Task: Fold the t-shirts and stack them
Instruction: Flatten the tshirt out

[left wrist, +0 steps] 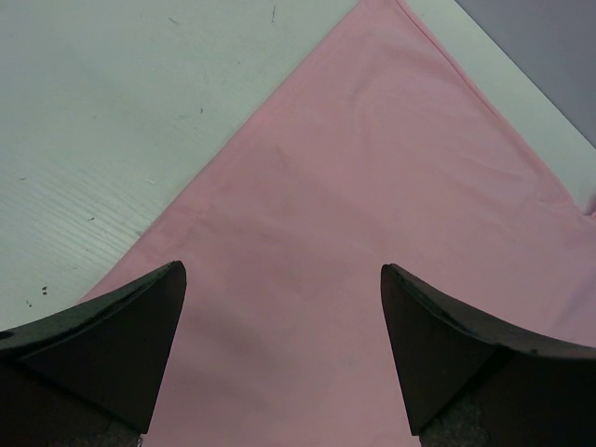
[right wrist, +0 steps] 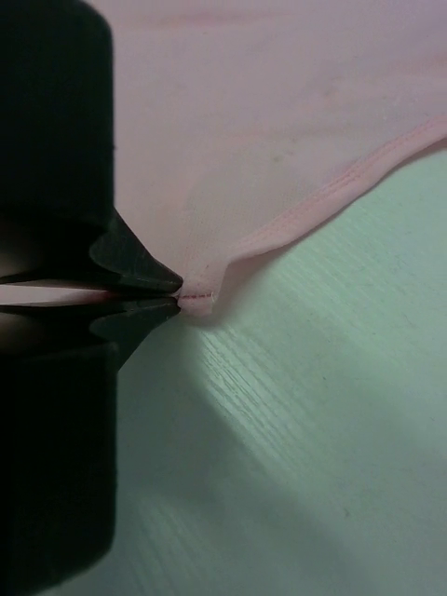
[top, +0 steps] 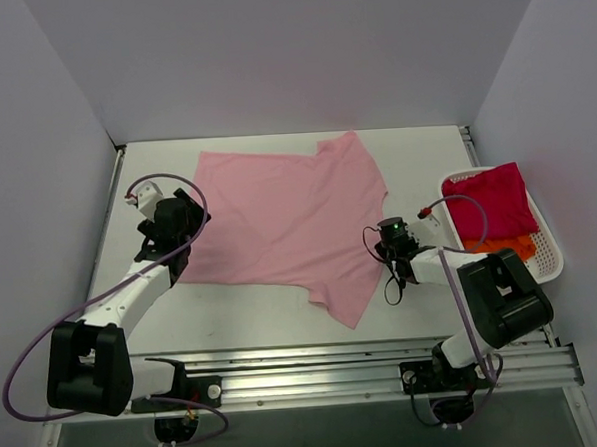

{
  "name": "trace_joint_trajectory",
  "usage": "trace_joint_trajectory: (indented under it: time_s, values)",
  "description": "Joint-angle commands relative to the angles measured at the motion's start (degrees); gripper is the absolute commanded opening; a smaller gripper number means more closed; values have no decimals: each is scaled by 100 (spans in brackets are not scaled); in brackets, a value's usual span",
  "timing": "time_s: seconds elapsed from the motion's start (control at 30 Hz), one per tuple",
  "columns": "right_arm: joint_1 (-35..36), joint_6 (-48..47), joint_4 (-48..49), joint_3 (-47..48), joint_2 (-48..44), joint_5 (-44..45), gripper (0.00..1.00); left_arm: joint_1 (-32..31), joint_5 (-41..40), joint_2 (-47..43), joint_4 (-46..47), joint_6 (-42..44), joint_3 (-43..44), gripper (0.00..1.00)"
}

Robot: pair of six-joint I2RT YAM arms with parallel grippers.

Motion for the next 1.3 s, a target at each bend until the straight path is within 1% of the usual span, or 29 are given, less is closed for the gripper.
trace_joint_trajectory:
  time_s: [0.0,0.1,0.3,0.6,0.63,0.67,0.7,0.73,0.77,0.87,0.9,0.97,1.0,1.07,1.1,1.13,1.2,1.23,1.27]
  values:
    - [-291,-126,-413,67,84,78,0,12,-93,31,181,89,335,95]
    - [-458,-135,-457,199,294,87,0,12,-102,58,172,98,344,95]
    - [-528,-153,-527,656,637,209,0,12,-76,40,242,124,257,95]
    - [-607,-258,-861,1139,884,482,0,21,-102,76,242,247,274,95]
    - [-607,-258,-966,1166,875,517,11,21,-120,58,216,256,265,95]
    - [-607,-232,-1054,1183,858,613,26,21,-163,32,198,265,248,95]
    - [-607,-188,-1176,1210,779,701,45,21,-190,-38,189,273,213,95]
    - [-607,-153,-1465,1279,726,824,80,12,-216,-100,189,274,160,95]
    - [-590,-135,-1633,1324,656,1095,98,12,-312,-144,181,282,134,95]
    - [-573,-91,-2126,1342,95,1535,100,4,-471,-433,14,291,81,94]
    - [-555,-74,-2257,1307,-298,1615,100,-14,-498,-495,-160,282,72,94]
    - [-476,-47,-2337,1175,-740,1678,100,-32,-542,-758,-267,221,-24,94]
    - [-371,-39,-2503,1131,-1177,1686,100,-49,-516,-855,-511,177,-77,94]
    - [-204,-47,-2610,974,-1619,1695,100,-93,-507,-1171,-636,81,-235,94]
    - [23,-82,-2723,920,-2056,1678,100,-119,-524,-1251,-811,63,-270,94]
    - [138,-91,-2803,859,-2260,1660,100,-189,-533,-1356,-917,37,-306,94]
    - [454,-65,-3040,648,-2821,1494,100,-286,-559,-1594,-1215,-8,-402,94]
    - [508,-100,-3032,534,-3008,997,99,-382,-612,-1673,-1313,-34,-437,94]
    - [552,-126,-3050,272,-3349,731,99,-427,-612,-1804,-1453,-69,-473,94]
